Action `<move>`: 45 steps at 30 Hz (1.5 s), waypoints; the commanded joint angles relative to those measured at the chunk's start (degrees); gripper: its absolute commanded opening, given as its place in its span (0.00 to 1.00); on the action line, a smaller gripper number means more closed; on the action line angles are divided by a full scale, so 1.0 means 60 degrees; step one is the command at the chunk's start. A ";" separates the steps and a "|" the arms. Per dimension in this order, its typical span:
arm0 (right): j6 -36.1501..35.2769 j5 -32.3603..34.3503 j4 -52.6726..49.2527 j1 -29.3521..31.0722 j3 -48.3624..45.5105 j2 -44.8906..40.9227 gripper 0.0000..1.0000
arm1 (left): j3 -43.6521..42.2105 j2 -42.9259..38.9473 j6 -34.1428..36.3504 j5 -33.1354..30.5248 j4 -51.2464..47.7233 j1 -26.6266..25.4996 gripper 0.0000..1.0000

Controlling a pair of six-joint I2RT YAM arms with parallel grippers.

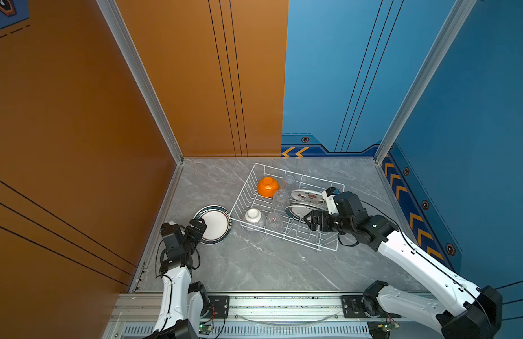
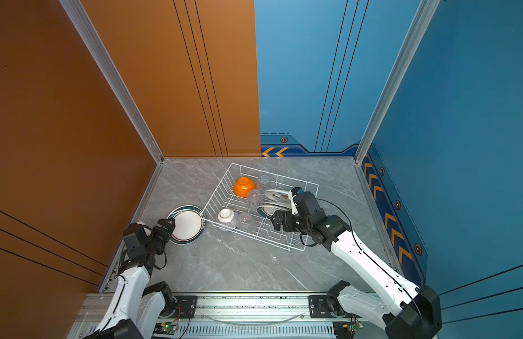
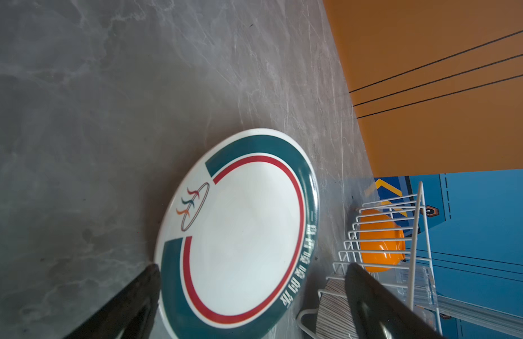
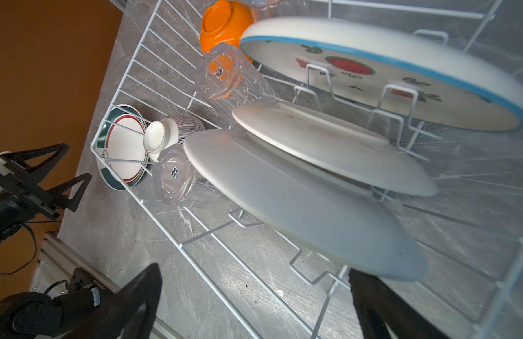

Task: Unload the mixed dishes from the dish rack
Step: 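Lower the plate flat onto the table and open the left gripper, then reach the right gripper to the next green-rimmed plate while the left gripper returns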

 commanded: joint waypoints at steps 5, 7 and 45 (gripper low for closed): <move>-0.0727 0.1744 -0.1336 0.0005 0.0894 0.0099 1.00 | 0.0042 -0.1015 0.0562 0.0627 -0.0696 -0.0309 0.98; -0.0837 0.2031 -0.1580 0.0072 0.1069 0.0147 1.00 | 0.0051 -0.0962 0.0513 0.0817 -0.0559 -0.0570 0.98; -0.3273 0.5096 -0.2577 0.2569 0.2573 0.2533 0.47 | 0.3841 -0.0126 0.2532 0.0871 -0.2598 -0.5633 0.98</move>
